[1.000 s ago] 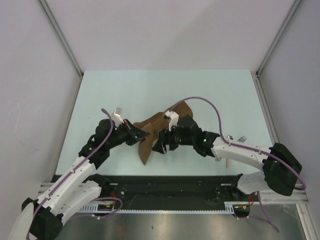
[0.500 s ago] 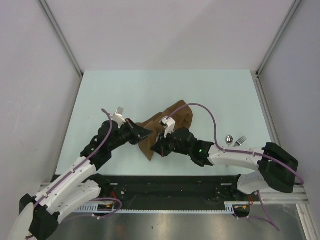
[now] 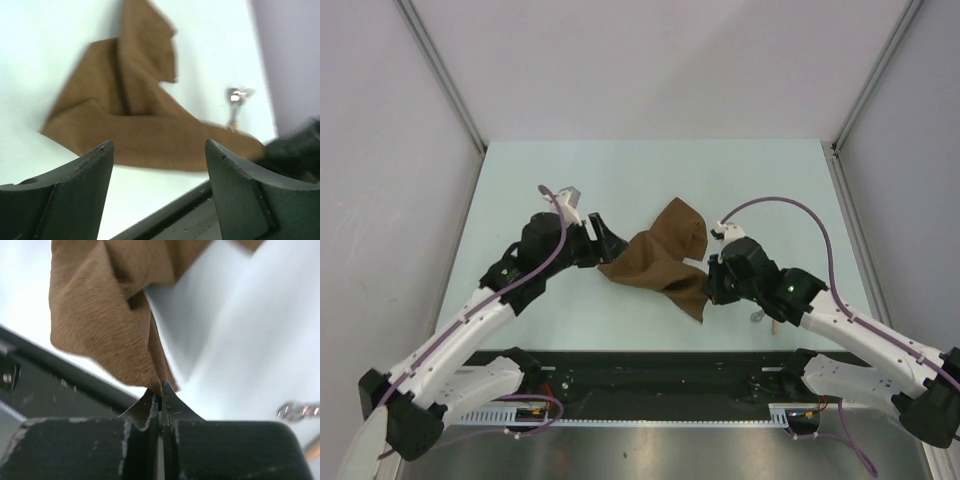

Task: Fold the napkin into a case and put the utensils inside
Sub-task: Flatten out the crumpled napkin at the center of the board.

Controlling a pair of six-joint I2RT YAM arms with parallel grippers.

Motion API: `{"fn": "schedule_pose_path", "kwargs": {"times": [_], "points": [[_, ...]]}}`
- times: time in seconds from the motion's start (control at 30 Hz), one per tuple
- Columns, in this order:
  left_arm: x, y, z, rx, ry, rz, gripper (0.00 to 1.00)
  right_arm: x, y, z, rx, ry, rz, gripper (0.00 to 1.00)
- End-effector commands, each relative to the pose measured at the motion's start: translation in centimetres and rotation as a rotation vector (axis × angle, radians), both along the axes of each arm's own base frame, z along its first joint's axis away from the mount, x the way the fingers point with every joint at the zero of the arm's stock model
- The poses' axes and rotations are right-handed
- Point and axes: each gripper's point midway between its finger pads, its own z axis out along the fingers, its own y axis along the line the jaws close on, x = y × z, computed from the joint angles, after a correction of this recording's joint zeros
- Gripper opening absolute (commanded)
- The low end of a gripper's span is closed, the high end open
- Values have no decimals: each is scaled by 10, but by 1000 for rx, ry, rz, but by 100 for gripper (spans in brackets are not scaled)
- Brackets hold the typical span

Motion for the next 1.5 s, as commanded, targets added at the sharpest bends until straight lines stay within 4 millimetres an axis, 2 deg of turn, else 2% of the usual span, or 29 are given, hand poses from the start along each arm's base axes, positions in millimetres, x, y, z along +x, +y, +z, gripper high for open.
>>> {"fn": "schedule_pose_path", "kwargs": {"times": [0.0, 0.03, 0.07, 0.1, 0.13, 0.27, 0.37, 0.4, 0.5, 0.57, 0.7, 0.83, 0.87, 0.9, 1.07, 1.13, 1.2, 1.23, 1.27, 1.33, 1.37, 1.4, 1.43, 1.47], "points": [[31, 3, -60, 198, 149, 79, 79, -29, -16, -16, -4, 143, -57, 0], [37, 1, -72, 220, 187, 93, 79, -31, -15, -20, -2, 159, -54, 0], [41, -6, -72, 221, 201, 70, 78, -33, -14, -23, -1, 163, -47, 0], [45, -9, -93, 263, 253, 63, 78, -35, -17, -30, -12, 171, -49, 0], [48, -11, -100, 280, 270, 66, 78, -34, -17, -31, -16, 173, -49, 0], [54, 0, -134, 342, 347, 158, 80, -34, -20, -26, -18, 159, -47, 0], [59, -4, -147, 336, 333, 148, 74, -33, -21, -21, 1, 132, -48, 0], [58, -6, -151, 333, 340, 142, 70, -33, -22, -20, 5, 129, -50, 0], [53, -13, -164, 326, 381, 98, 63, -33, -22, -19, 8, 130, -52, 0], [47, -10, -174, 342, 405, 98, 62, -33, -21, -19, 12, 133, -46, 0], [45, -4, -183, 360, 406, 108, 66, -35, -18, -20, 25, 137, -31, 0], [38, -5, -192, 370, 419, 85, 64, -36, -17, -22, 32, 142, -27, 0], [36, -5, -196, 374, 425, 78, 61, -36, -16, -22, 33, 143, -28, 0], [34, -8, -197, 365, 428, 66, 55, -36, -16, -21, 36, 142, -29, 0], [34, -9, -200, 362, 403, 42, 40, -34, -17, -20, 35, 131, -37, 0], [31, -14, -199, 349, 413, 11, 28, -33, -18, -20, 33, 126, -43, 0], [32, -15, -190, 333, 391, 12, 13, -31, -19, -19, 26, 116, -47, 0], [34, -14, -182, 324, 367, 17, 8, -29, -20, -19, 22, 111, -55, 0], [39, -15, -159, 294, 312, 24, 2, -25, -20, -13, 24, 95, -61, 0], [42, -10, -132, 278, 258, 33, 0, -16, -28, -7, -6, 60, -105, 0], [48, -9, -84, 211, 151, 45, 0, -7, -29, 10, 4, 17, -127, 0], [49, -6, -63, 186, 104, 50, 0, 0, -34, 19, -4, -14, -161, 0], [55, 1, -25, 162, 5, 88, 0, 9, -45, 30, -28, -60, -216, 0], [50, 13, 21, 101, -109, 116, 0, 15, -50, 43, -32, -106, -234, 0]]}}
